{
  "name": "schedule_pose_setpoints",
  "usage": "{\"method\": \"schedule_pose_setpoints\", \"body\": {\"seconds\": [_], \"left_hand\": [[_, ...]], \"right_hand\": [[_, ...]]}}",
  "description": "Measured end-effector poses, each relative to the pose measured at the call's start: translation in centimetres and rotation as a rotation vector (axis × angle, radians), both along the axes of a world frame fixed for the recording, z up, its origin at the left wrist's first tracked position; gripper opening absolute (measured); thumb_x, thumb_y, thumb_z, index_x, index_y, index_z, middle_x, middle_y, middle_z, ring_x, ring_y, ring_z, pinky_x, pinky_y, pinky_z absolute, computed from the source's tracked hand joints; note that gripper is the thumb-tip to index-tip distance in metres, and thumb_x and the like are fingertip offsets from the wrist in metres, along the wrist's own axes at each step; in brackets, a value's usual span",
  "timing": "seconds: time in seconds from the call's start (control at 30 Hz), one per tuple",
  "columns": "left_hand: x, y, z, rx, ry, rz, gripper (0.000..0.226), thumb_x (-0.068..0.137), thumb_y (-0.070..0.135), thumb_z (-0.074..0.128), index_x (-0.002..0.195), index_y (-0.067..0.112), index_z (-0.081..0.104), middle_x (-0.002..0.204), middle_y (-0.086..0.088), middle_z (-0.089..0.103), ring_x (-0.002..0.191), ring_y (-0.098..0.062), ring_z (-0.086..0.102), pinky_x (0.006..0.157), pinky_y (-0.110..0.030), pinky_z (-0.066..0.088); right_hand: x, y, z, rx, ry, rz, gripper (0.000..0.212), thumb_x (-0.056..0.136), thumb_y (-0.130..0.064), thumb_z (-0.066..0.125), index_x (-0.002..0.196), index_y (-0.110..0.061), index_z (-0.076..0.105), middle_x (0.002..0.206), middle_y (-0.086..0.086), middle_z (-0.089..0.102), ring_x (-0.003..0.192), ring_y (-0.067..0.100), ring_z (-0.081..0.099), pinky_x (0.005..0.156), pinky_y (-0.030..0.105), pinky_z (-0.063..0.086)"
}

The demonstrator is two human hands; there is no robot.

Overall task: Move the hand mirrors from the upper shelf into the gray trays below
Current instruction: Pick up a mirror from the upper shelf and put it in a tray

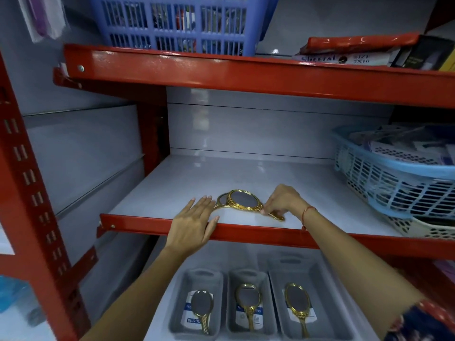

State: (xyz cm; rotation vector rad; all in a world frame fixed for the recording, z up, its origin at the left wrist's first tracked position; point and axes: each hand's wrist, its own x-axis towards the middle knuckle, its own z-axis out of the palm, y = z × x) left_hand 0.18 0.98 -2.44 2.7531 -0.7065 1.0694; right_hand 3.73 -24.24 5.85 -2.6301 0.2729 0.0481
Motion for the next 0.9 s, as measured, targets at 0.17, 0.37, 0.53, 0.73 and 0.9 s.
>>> {"method": "schedule_pose_setpoints", "body": {"seconds": [0.17,0.37,0.53,0.73,0.9], "left_hand": [[-0.2,-0.1,0.2,0.011,0.048,0.009,0.066,0.101,0.043,0.013,0.119,0.009,0.067,0.122,-0.007,0.068,0.117,-0.019,0.063,0.103,-0.038,0.047],[-1.0,-0.1,0.7,0.041,0.110,0.076,0.069,0.101,0.044,0.008,0.124,0.009,0.063,0.128,-0.007,0.064,0.124,-0.019,0.057,0.114,-0.040,0.032],[-2.1,0.1,-0.3,0.020,0.104,0.069,0.062,0.100,0.047,0.015,0.137,0.012,0.050,0.141,-0.007,0.052,0.136,-0.021,0.044,0.116,-0.044,0.023],[-2.8,0.4,-0.3,0.046,0.123,0.090,0.068,0.098,0.052,0.008,0.146,0.012,0.036,0.151,-0.006,0.040,0.144,-0.021,0.030,0.120,-0.046,0.017],[-2.9,0.3,-0.4,0.060,0.139,0.093,0.071,0.096,0.052,0.004,0.148,0.011,0.031,0.154,-0.006,0.034,0.146,-0.020,0.024,0.121,-0.046,0.012]], "right_hand": [[-0.4,-0.3,-0.1,0.146,-0.001,-0.037,0.048,0.061,-0.028,0.088,0.097,0.002,0.074,0.097,0.013,0.075,0.090,0.025,0.071,0.082,0.036,0.060],[-4.1,-0.6,2.1,0.693,0.032,-0.074,0.037,0.072,-0.006,0.080,0.104,0.008,0.068,0.093,0.015,0.072,0.073,0.018,0.066,0.069,0.027,0.057],[-8.4,-1.5,2.0,0.940,0.044,-0.029,0.026,0.064,-0.009,0.082,0.087,-0.004,0.072,0.076,0.007,0.073,0.072,0.016,0.068,0.067,0.022,0.060],[-13.9,-3.4,-1.6,1.022,0.110,-0.023,0.020,0.071,-0.007,0.077,0.091,-0.007,0.073,0.075,0.005,0.074,0.066,0.012,0.070,0.060,0.019,0.059],[-17.1,-4.8,-5.3,1.007,0.219,-0.075,0.021,0.078,-0.002,0.072,0.099,-0.003,0.071,0.075,0.005,0.076,0.066,0.010,0.071,0.058,0.018,0.059]]}}
